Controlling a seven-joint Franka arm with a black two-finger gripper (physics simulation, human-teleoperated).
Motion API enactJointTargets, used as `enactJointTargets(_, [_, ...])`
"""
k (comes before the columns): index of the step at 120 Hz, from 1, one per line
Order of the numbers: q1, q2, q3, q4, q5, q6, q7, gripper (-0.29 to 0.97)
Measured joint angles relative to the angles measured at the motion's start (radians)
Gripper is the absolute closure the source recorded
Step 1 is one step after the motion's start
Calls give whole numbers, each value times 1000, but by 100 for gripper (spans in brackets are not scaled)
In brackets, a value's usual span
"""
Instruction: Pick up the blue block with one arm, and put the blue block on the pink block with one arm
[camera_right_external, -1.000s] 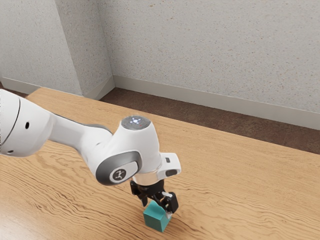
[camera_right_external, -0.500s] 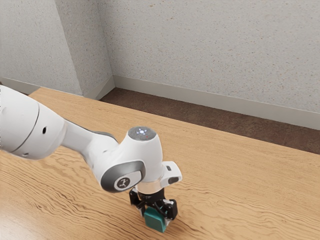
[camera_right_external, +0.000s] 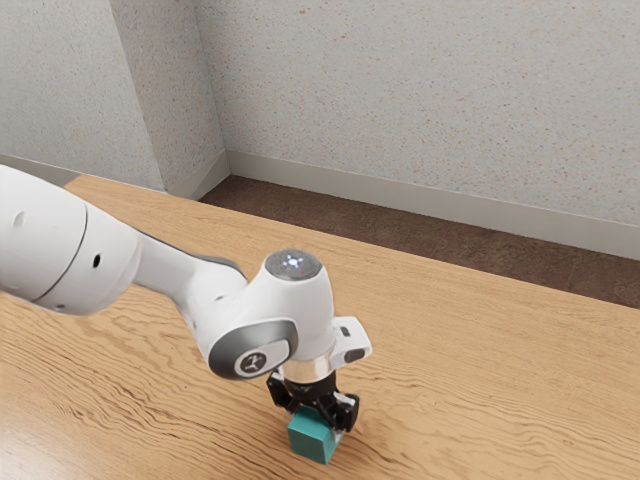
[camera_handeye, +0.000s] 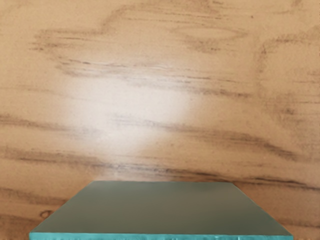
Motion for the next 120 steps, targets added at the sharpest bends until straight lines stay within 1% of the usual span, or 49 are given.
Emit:
enactJointTargets(44, [4,-20,10,5,9,-14,-31,32])
enactJointTargets(55, [17,-48,45,90,37,-63,-30,32])
enactJointTargets(63, [87,-87,52,130,50,-97,-14,33])
enactJointTargets(74, [224,-120,40,177,57,-155,31,32])
enactJointTargets(78, [293,-127,14,189,56,-175,55,32])
enactJointTargets(85, [446,-129,-74,215,44,-216,100,32])
enactJointTargets(90, [514,-108,-110,264,37,-255,135,31])
enactJointTargets(95, [543,-77,-127,326,29,-304,168,31])
enactJointTargets(101, [551,-52,-141,361,23,-355,207,31])
enactJointTargets(109, [563,-35,-161,375,17,-413,260,32])
enactJointTargets(120, [592,-19,-169,377,13,-481,331,32])
